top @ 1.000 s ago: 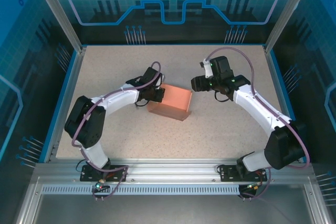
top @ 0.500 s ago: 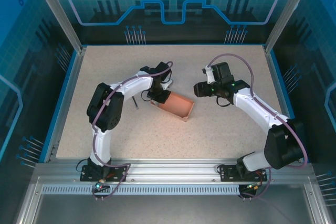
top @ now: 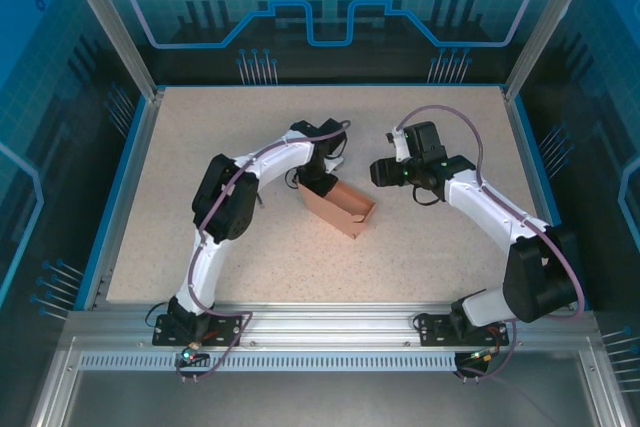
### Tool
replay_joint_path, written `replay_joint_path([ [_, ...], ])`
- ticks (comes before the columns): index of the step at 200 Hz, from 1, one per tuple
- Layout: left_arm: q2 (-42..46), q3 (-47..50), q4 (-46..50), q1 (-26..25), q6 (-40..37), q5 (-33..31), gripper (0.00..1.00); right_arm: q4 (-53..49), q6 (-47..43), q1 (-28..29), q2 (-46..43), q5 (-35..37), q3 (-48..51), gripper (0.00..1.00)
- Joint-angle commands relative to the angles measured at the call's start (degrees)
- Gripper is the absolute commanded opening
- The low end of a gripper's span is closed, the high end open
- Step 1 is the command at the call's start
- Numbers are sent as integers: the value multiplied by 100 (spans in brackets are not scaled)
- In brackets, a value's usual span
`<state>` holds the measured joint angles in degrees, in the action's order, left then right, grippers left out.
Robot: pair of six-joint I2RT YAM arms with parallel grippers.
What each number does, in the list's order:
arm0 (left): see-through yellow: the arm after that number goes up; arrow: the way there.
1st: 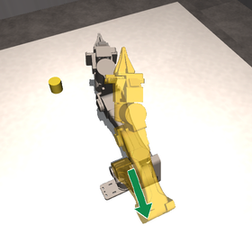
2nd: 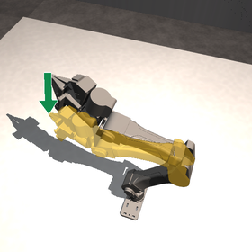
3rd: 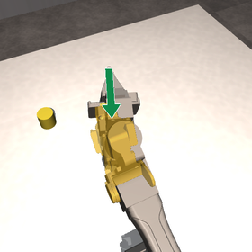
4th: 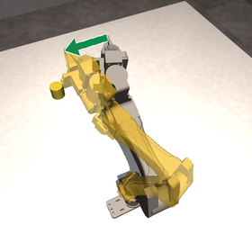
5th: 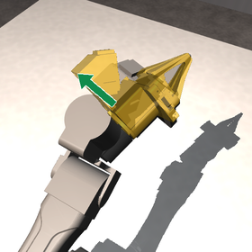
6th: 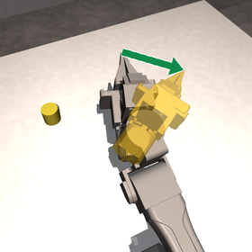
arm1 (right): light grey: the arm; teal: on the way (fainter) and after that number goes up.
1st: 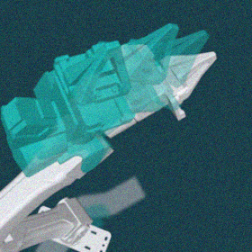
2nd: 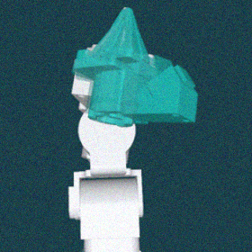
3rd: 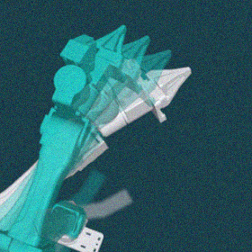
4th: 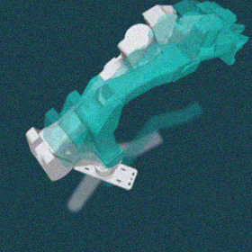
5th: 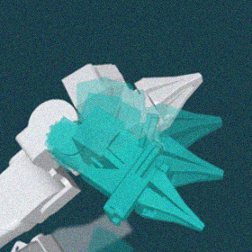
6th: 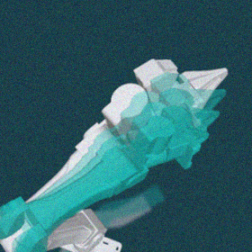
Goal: Fold the paper box
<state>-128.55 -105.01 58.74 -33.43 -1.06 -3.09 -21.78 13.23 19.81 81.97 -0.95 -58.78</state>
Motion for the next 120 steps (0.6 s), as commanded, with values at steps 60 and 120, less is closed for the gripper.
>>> replay_joint_path([
  [60, -1049, -529, 278, -598, -589, -1323, 6, 50, 8, -196, -109, 25, 209, 69],
  [120, -623, -456, -246, -665, -2091, -1364, 8, -72, 247, -644, -657, 165, 618, 70],
])
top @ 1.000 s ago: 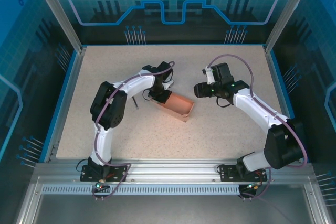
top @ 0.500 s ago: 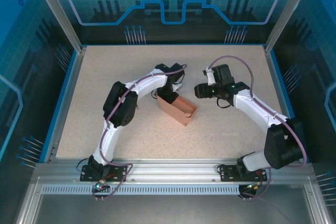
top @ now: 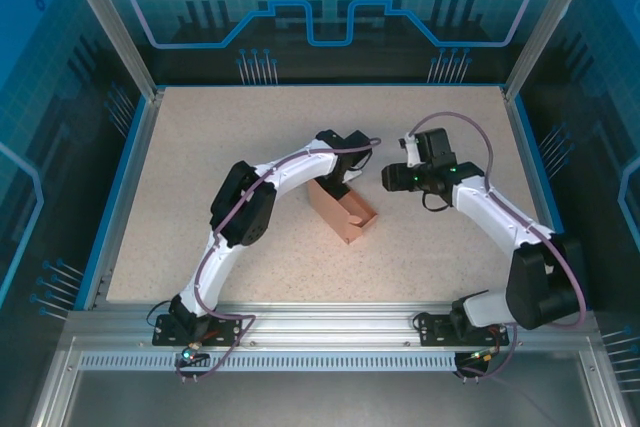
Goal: Fold the paper box
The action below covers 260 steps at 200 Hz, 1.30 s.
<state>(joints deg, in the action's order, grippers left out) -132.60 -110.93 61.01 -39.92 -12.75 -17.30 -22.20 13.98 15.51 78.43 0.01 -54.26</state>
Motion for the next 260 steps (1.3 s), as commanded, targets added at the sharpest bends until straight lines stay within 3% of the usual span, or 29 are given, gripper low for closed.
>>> replay_joint_path([
  [1, -225, 130, -470, -16, -948, 54, 8, -30, 174, -223, -307, 69, 168, 70],
  [57, -382, -118, -467, -8, -2533, 173, 11, -106, 334, -498, -457, -187, 532, 70],
  [121, -847, -1042, -318, -25, -3716, 674, 11, -237, 271, -513, -575, -55, 670, 70],
  [260, -1181, -1088, -690, -98, -4394, 808, 15, -285, 222, -619, -535, -80, 685, 70],
])
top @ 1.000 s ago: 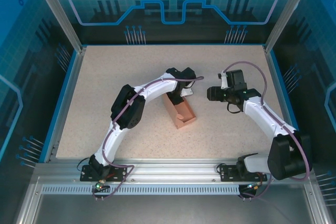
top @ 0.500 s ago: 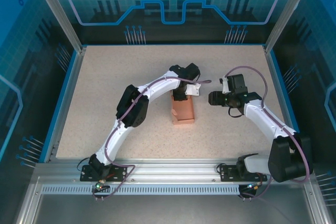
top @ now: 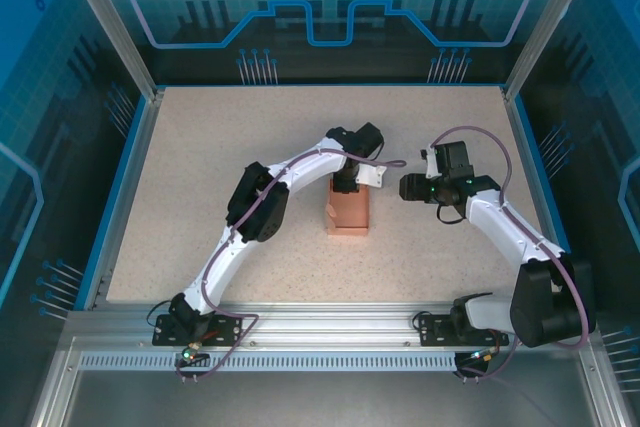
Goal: Fold the paper box
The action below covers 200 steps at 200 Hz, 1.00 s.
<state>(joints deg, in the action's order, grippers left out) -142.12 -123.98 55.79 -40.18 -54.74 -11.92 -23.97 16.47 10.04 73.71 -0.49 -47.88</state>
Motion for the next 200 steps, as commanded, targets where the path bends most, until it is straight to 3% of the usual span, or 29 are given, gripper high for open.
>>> replay_joint_path([
  [1, -223, 217, -171, -70, -195, 274, 15, -104, -29, -73, -57, -30, 44, 70],
  [16, -118, 211, -256, -69, -207, 368, 18, -95, -21, -77, -42, -58, 43, 70],
  [42, -31, 136, -340, -87, -139, 373, 36, -91, -4, -73, -64, -84, 67, 70],
  [61, 37, 126, -384, -86, -40, 357, 43, -99, -3, -74, -98, -65, 103, 70],
  [200, 569, 101, -376, -157, 355, 660, 57, -37, 58, -69, -15, -228, 94, 70],
])
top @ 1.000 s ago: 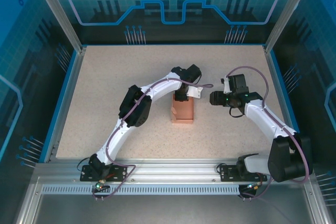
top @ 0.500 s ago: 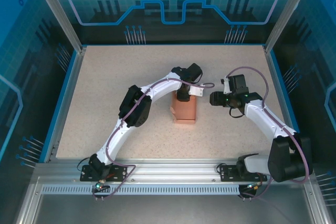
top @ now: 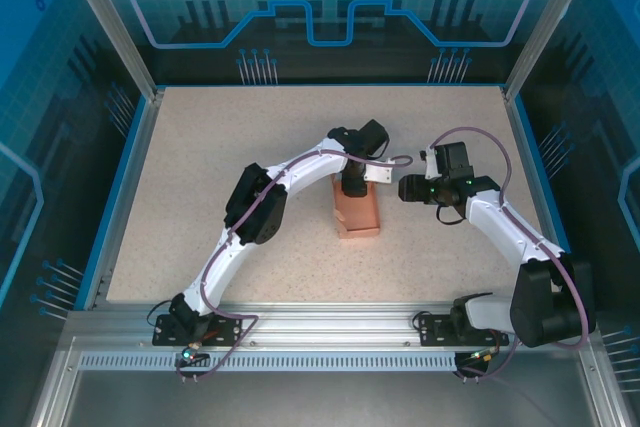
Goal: Fold the paper box
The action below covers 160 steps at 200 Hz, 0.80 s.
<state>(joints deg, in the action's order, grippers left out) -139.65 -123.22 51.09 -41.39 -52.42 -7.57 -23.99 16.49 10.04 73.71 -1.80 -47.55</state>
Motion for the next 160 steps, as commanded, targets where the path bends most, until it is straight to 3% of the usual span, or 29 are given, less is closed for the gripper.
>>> replay_joint_path([
  [1, 329, 21, 94, -36, 125, 228, 57, -31, 56, -66, -11, -103, 61, 70],
  [107, 952, -23, -284, -33, 937, 1219, 61, -106, 148, -39, -224, -271, 381, 70],
  [160, 1114, 17, -506, 3, 1129, 1330, 62, -78, 187, 104, -115, -390, 438, 70],
])
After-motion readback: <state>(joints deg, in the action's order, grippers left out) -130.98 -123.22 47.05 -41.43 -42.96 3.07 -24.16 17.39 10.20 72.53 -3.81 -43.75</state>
